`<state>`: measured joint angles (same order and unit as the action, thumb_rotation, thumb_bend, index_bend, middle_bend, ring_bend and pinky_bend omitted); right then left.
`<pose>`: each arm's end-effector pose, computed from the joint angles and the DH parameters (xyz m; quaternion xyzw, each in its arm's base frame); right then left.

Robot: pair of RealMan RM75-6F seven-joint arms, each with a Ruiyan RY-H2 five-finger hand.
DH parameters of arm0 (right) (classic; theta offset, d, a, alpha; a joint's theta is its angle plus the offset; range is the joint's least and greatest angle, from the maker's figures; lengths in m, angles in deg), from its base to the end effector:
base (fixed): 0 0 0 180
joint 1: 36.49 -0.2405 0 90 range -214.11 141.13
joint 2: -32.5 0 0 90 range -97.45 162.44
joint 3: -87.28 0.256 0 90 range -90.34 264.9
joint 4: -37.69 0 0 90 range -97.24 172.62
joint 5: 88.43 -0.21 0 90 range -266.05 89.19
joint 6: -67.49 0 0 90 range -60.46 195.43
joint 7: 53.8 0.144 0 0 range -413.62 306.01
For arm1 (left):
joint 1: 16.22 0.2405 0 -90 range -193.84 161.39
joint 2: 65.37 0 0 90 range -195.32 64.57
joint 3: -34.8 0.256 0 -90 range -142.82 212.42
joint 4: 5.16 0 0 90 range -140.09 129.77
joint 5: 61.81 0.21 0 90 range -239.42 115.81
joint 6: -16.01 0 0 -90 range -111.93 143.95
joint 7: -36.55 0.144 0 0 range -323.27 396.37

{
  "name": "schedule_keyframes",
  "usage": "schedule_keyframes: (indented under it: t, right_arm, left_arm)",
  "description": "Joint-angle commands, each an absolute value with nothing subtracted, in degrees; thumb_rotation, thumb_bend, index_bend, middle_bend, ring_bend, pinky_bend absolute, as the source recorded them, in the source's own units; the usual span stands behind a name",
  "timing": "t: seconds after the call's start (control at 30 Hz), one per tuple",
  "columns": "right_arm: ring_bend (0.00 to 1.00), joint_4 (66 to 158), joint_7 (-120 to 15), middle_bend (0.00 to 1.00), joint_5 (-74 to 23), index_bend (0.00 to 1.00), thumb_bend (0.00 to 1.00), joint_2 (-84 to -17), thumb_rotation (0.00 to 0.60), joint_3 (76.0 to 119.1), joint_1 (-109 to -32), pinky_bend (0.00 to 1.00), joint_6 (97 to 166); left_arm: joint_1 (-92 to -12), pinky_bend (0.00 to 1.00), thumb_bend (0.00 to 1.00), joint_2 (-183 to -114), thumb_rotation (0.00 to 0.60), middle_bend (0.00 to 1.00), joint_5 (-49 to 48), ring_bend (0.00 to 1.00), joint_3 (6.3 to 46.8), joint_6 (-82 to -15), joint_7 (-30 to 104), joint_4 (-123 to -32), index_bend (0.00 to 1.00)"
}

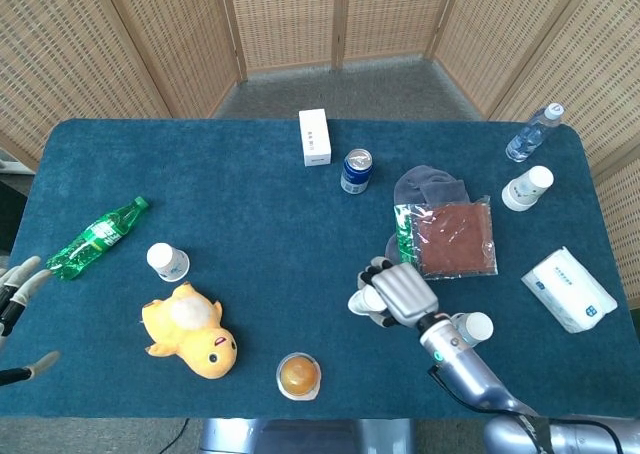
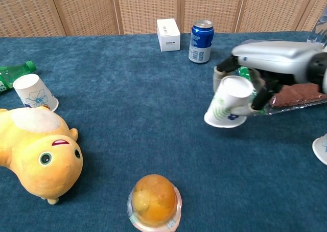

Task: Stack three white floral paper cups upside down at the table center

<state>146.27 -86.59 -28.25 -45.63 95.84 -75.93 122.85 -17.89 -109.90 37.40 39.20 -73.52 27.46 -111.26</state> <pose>-0.1169 -0.2847 0.0146 0.7832 -0.3703 0.3425 0.3636 -0.2666 0.1345 0.2204 -0.6400 -0.3997 -0.4073 0.5145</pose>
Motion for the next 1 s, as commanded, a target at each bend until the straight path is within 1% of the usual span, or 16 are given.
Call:
schedule_keyframes:
  t: [0.03, 0.37, 0.63, 0.8, 1.0]
  right_arm:
    - [0.21, 145.21, -90.67, 0.42, -33.27, 0.44, 0.38, -48.87, 0.6, 97.91, -80.15, 0.6, 121.48]
    - [0.21, 139.47, -96.37, 0.42, -43.34, 0.44, 0.38, -55.51, 0.6, 100.55, -88.47, 0.6, 122.06]
    - [0.21, 137.57, -97.77, 0.42, -46.83, 0.44, 0.38, -57.83, 0.6, 100.89, -91.74, 0.6, 123.66]
    - [0.21, 135.29, -98.3, 0.42, -49.66, 0.44, 0.38, -59.56, 0.6, 102.15, -94.34, 0.6, 124.04]
    - [0.21, 132.35, -99.72, 0.42, -53.28, 0.44, 0.38, -61.82, 0.6, 102.25, -97.05, 0.6, 124.32]
  left_arm:
    - [-17.91, 0.0, 0.19, -109.82, 0.6, 0.0, 37.33, 0.0, 39.17, -73.53, 27.21, -111.16, 0.0]
    - [-17.98, 0.0, 0.19, -109.36, 0.6, 0.0, 37.22, 0.0, 39.04, -73.9, 25.42, -110.53, 0.0]
    - [-18.11, 0.0, 0.19, -109.26, 0.6, 0.0, 37.38, 0.0, 39.14, -73.68, 24.91, -110.5, 0.0]
    - [-18.03, 0.0, 0.19, -109.24, 0.6, 0.0, 37.36, 0.0, 39.23, -73.65, 24.95, -110.48, 0.0]
    - [-18.25, 0.0, 0.19, -109.32, 0.6, 0.0, 37.33, 0.0, 39.22, -73.23, 25.11, -110.53, 0.0]
